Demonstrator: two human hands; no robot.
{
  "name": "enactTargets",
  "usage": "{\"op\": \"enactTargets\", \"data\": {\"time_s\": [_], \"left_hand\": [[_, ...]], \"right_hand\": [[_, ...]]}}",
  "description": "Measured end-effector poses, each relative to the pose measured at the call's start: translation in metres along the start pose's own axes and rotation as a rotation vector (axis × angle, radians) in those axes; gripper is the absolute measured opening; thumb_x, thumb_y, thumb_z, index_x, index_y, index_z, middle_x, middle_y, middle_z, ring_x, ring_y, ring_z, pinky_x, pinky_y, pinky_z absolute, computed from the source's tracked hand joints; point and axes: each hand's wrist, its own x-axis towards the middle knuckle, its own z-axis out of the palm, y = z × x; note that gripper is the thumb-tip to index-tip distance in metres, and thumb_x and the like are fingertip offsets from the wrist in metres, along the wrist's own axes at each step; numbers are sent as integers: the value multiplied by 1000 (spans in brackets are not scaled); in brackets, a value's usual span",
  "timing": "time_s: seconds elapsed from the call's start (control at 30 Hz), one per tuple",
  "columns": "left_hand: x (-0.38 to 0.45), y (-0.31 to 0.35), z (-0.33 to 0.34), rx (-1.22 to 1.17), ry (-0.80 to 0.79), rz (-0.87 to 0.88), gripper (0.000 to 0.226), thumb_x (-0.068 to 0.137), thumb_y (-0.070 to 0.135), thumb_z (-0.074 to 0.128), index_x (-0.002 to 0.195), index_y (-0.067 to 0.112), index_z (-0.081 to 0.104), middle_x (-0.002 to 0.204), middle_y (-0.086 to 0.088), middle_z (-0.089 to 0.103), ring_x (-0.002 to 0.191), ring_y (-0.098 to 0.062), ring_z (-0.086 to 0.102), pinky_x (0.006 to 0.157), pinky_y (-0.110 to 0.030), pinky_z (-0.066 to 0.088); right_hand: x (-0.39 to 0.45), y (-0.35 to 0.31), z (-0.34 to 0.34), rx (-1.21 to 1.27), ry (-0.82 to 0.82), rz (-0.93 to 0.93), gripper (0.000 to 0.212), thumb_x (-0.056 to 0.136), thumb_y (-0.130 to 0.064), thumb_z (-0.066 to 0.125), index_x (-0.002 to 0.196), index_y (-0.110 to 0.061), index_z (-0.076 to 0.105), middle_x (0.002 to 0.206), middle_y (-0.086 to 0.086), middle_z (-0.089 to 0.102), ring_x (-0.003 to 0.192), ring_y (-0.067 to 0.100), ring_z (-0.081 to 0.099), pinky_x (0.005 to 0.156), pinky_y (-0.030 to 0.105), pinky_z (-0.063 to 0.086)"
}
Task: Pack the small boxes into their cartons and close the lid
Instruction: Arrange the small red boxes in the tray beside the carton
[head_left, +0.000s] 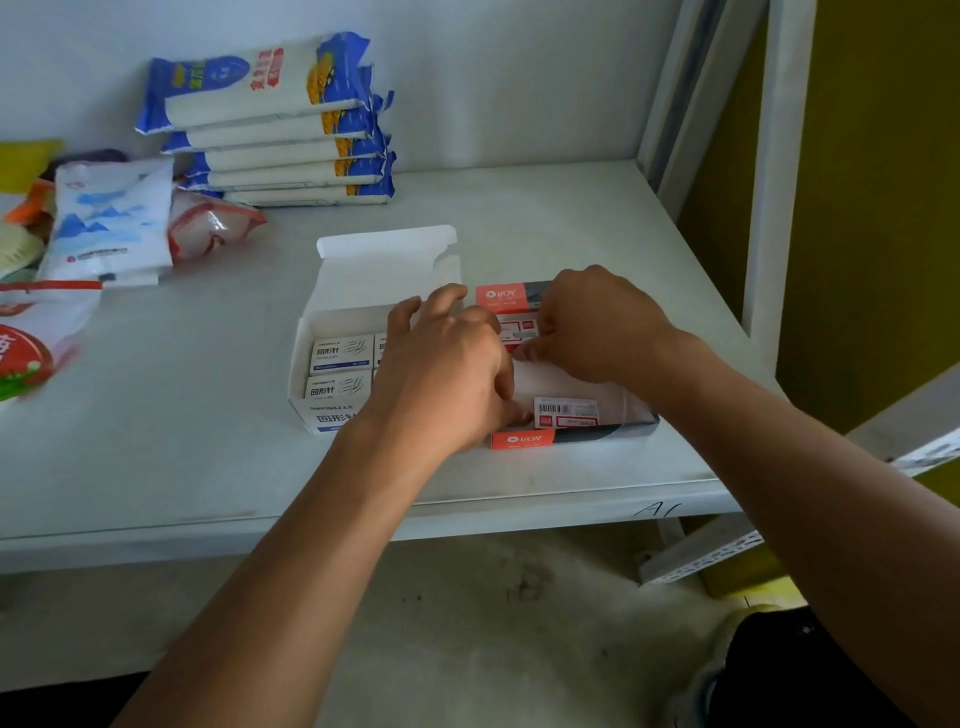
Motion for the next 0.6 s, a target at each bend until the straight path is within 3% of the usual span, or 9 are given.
{"op": "enactTargets", "data": {"time_s": [0.13,0.23,0.33,0.47,0.6], "left_hand": [[-2,0,1,1,12,-5,24,70,49,79,86,31,78,130,10,60,142,-21,25,113,-47,15],[-1,-1,4,-7,39,-11,25,74,36,78,98,30,75,128,11,61,143,-21,26,114,-47,13],[0,0,5,-3,54,-6,22,73,27,76,95,29,76,124,10,63,142,-21,28,115,-48,11],[-1,2,5,20,44,-12,14,73,23,72,87,25,76,121,8,64,143,-22,26,115,-48,9],[-1,2,4,24,30,-13,15,74,23,73,88,25,77,123,9,64,144,-21,25,115,-49,7]], "right_hand": [[-2,8,-12,47,-116,-32,36,79,-48,72,99,-17,74,83,-2,65,73,19,62,65,28,49],[-15,12,-39,95,-287,-113,29,79,-41,75,98,-20,74,96,-4,68,85,17,62,66,23,43],[-27,1,-45,41,-489,-225,34,77,-43,75,104,-24,73,102,-8,70,95,14,63,88,31,49],[-32,-12,-30,23,-537,-227,27,79,-36,73,102,-22,72,100,-5,70,93,15,63,94,38,51],[-28,-15,-31,-39,-546,-173,41,73,-49,72,102,-21,71,99,-2,72,91,19,67,89,41,54]]}}
